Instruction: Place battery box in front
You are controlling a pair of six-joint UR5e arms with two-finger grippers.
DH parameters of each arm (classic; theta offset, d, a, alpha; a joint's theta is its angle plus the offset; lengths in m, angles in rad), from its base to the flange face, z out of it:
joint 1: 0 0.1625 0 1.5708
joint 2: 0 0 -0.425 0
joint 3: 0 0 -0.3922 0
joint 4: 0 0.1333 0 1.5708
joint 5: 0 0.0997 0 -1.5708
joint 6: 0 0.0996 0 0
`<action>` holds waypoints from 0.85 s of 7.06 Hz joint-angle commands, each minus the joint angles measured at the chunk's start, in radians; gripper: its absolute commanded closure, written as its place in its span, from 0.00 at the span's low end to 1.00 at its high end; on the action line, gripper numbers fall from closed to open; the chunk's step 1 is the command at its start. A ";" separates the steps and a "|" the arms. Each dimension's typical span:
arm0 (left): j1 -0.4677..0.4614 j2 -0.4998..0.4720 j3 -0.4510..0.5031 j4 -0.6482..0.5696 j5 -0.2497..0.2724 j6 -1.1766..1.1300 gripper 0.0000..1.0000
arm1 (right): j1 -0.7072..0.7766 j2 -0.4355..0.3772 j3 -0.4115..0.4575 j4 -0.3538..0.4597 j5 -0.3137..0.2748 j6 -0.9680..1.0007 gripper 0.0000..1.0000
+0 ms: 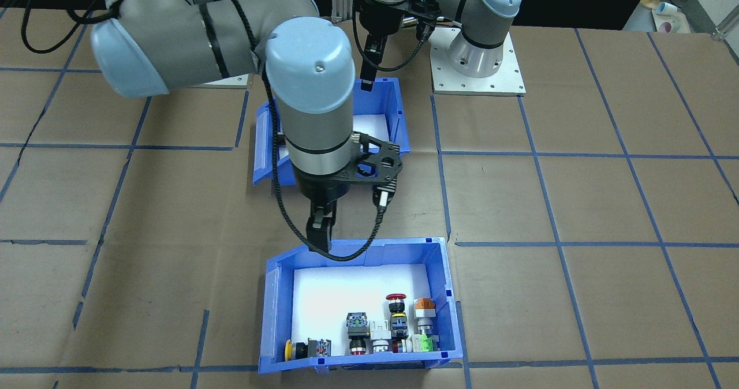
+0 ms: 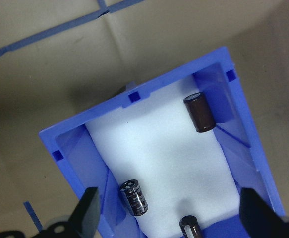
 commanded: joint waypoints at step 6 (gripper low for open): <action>-0.074 -0.033 -0.148 0.218 -0.004 -0.346 0.01 | 0.112 0.196 -0.001 -0.068 -0.011 0.009 0.00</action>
